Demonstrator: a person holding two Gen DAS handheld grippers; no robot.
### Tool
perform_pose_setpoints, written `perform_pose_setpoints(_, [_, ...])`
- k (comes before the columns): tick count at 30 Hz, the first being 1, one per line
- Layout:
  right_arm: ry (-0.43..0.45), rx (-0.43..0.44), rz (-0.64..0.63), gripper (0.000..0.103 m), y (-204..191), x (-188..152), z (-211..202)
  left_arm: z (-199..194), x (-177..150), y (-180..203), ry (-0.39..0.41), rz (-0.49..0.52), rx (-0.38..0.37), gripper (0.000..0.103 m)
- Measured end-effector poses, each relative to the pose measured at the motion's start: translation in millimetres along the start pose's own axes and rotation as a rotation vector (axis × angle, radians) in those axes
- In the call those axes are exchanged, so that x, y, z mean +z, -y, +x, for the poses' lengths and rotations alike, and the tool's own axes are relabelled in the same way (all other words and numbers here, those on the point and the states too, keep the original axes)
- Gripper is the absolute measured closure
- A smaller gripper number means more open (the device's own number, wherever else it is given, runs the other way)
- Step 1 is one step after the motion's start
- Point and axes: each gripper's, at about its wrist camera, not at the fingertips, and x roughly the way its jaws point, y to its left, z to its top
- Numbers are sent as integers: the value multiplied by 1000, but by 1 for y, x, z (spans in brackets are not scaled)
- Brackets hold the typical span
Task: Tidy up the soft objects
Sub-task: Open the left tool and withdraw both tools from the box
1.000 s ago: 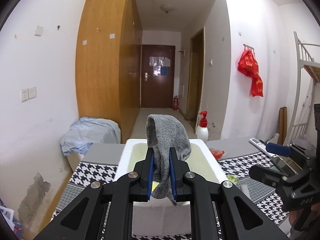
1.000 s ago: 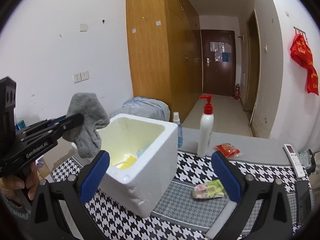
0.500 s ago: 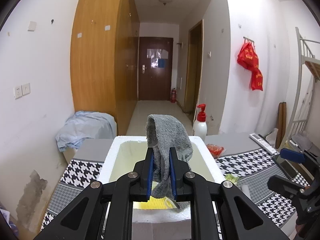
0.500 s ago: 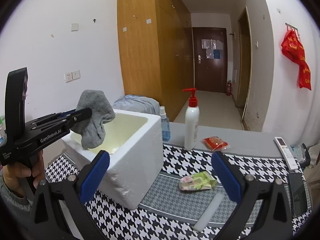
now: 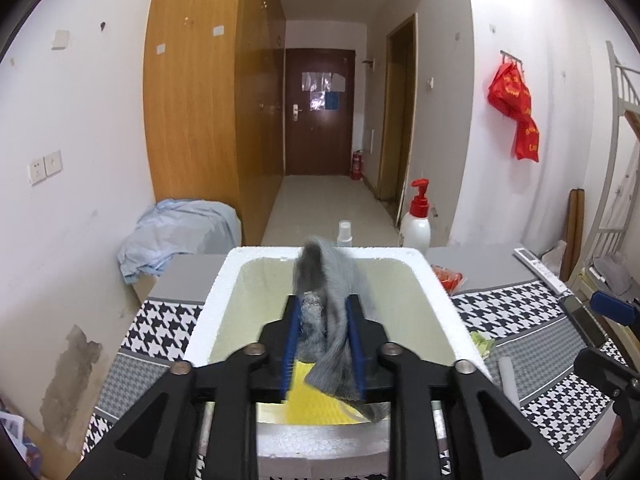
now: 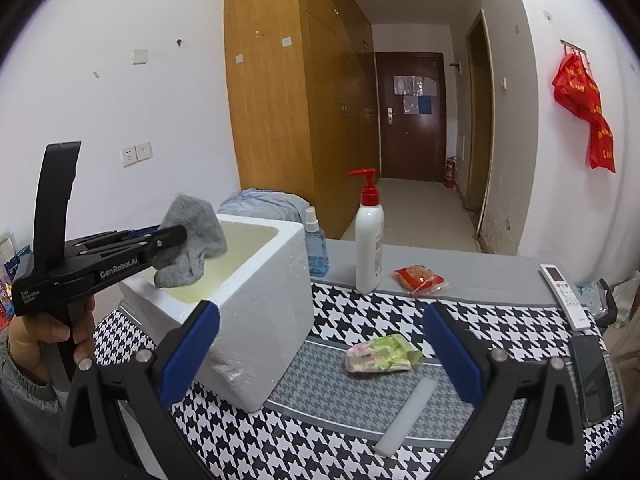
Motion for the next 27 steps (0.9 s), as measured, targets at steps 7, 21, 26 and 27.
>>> perform_pose_setpoints(7, [-11, -16, 3, 0, 4, -3, 1, -15, -2, -4, 53, -34, -12, 9])
perform_pose_setpoints(21, [24, -42, 5, 0, 4, -8, -32, -61, -9, 19, 139, 12, -50, 1])
perform_pose_setpoints(26, [38, -56, 4, 0, 4, -11, -46, -77, -13, 31, 164, 35, -83, 1])
perform_pose_setpoints(27, [44, -57, 4, 0, 4, -12, -49, -79, -14, 33, 169, 41, -88, 1])
